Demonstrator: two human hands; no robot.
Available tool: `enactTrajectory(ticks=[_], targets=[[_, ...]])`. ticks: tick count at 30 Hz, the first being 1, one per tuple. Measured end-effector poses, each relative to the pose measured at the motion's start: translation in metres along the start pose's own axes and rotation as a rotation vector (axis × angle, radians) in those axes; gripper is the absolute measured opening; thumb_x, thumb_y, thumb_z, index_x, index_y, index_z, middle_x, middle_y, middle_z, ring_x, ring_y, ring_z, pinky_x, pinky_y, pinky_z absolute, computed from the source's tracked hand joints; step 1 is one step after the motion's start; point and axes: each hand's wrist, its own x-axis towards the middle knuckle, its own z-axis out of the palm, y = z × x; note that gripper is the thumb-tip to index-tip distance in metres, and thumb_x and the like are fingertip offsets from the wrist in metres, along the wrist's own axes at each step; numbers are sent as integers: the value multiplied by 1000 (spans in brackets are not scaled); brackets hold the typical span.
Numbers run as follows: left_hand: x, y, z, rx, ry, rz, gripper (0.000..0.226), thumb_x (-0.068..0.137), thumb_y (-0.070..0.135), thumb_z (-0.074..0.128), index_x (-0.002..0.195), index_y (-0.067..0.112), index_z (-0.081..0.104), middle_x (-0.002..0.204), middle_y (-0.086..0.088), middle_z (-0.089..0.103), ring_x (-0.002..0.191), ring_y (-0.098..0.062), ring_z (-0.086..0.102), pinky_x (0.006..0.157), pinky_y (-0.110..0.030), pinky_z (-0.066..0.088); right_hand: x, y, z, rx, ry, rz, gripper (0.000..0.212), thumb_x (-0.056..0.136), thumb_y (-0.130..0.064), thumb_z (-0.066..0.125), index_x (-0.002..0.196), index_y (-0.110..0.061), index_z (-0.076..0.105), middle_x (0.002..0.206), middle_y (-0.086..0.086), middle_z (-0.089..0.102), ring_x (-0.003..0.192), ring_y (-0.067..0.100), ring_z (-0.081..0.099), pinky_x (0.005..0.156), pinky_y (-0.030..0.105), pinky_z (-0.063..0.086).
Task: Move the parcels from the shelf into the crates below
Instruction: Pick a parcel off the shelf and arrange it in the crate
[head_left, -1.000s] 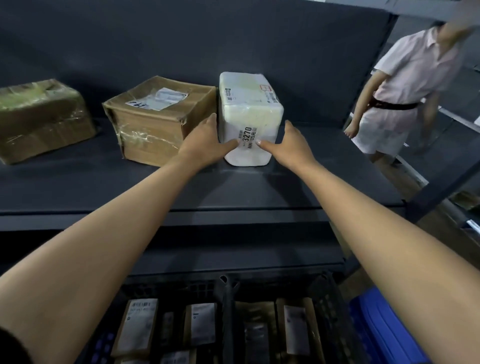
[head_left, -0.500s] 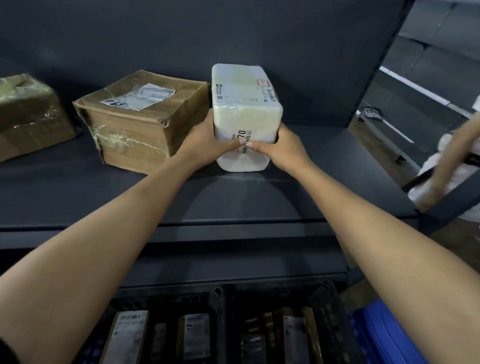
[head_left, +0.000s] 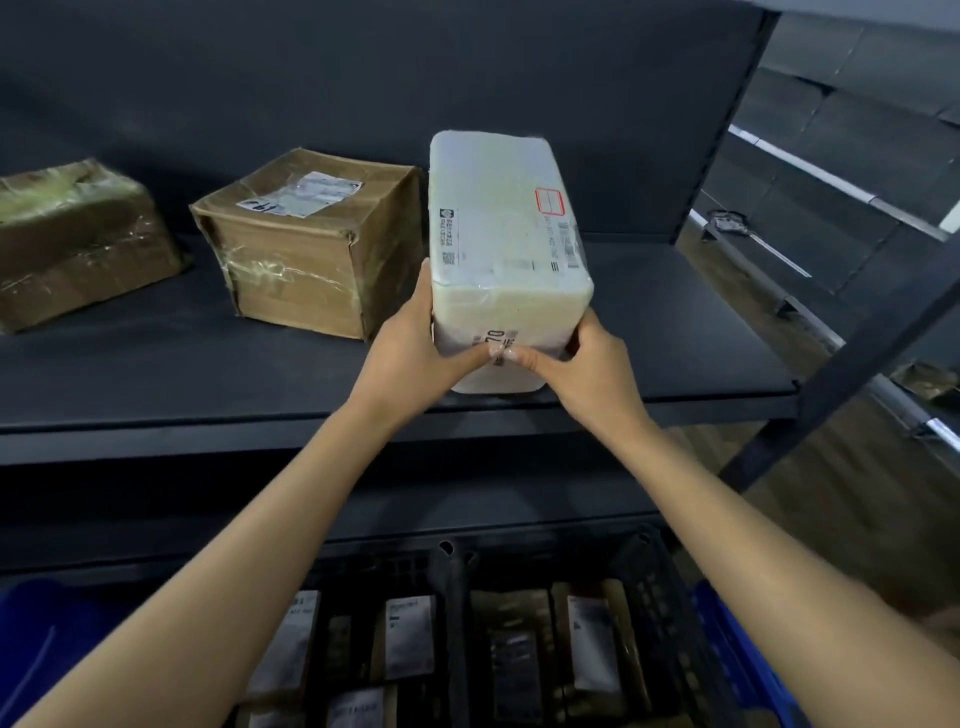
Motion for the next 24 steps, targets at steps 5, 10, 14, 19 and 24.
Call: enactTrajectory(ticks=[5,10,14,19,24], targets=[[-61,17,-8,-34,-15,9,90,63,65,70,141,32,37,105,52,51,102,26,49,73,5,38,-67,-17,-1,45,32,-11,83,61,-63,76,129,-22,52,95,-37,62,98,-16,58,76,3,45],[-130,28,-21,-49,8,12,88,64,60,71,139,25,41,106,52,51,99,28,48,72,6,36,-135,-36,7,27,72,-44,82,64,-59,76,132,-21,51,101,-41,57,103,-16,56,81,2,43],[-186,31,-38,-86,-2,-46,89,61,54,75,139,24,42,110,48,53,102,23,52,73,4,39,-192,-45,25,38,80,-52,86,69,-58,74,137,-13,48,112,-38,56,109,-11,57,86,6,45],[-253,37,-53,-163,-7,-122,85,57,53,83,130,30,49,117,28,61,105,8,59,77,-2,44,-264,-46,56,53,69,-3,85,74,-54,74,141,-13,44,122,-40,54,113,-14,54,87,6,46],[-296,32,-61,-205,33,-156,81,55,56,84,126,33,53,121,28,56,114,6,54,83,-3,44,-316,-52,85,125,41,102,89,74,-66,67,141,-12,45,122,-32,58,108,-9,59,87,10,48]])
